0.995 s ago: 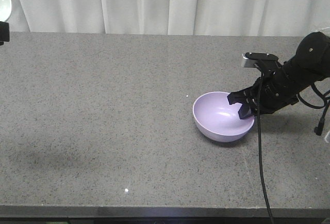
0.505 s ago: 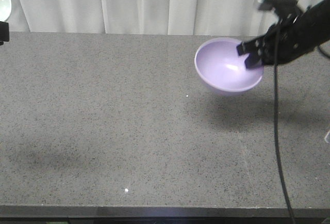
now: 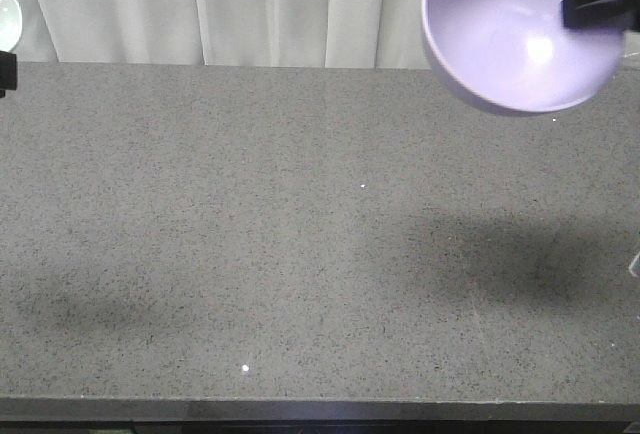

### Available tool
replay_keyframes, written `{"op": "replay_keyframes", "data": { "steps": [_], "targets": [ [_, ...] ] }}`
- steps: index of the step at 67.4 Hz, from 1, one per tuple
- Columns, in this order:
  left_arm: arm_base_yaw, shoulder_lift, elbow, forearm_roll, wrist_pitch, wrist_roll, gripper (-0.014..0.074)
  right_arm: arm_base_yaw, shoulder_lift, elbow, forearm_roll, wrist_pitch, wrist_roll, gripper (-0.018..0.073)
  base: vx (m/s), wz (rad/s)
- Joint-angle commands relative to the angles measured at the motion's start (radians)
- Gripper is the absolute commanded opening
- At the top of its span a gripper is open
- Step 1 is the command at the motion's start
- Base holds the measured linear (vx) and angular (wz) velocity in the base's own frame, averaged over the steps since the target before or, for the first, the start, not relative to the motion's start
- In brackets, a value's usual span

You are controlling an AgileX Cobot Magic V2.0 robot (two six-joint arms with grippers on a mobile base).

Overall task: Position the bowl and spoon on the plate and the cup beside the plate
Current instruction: 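Lift the lavender bowl up with the right gripper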

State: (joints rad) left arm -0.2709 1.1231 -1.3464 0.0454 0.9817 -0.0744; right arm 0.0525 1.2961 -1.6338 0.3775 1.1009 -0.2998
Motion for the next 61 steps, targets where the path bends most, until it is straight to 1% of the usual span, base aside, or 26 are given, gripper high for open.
{"op": "replay_keyframes", "data": {
  "steps": [1,10,61],
  "targets": [
    [-0.004,-0.02,-0.027,-0.004,-0.036,-0.009,-0.0007,-0.005,-0.067,-0.03,0.016,-0.018,0.002,-0.0004,0.0,0.0],
    [-0.004,-0.02,-0.027,-0.004,-0.037,-0.009,-0.0007,-0.005,-0.087,-0.03,0.015,0.02,0.002,-0.0004,0.0,0.0],
    [-0.004,-0.02,-0.027,-0.004,-0.036,-0.009,-0.0007,-0.005,-0.087,-0.03,0.008,0.022,0.002,-0.0004,0.0,0.0]
  ]
}}
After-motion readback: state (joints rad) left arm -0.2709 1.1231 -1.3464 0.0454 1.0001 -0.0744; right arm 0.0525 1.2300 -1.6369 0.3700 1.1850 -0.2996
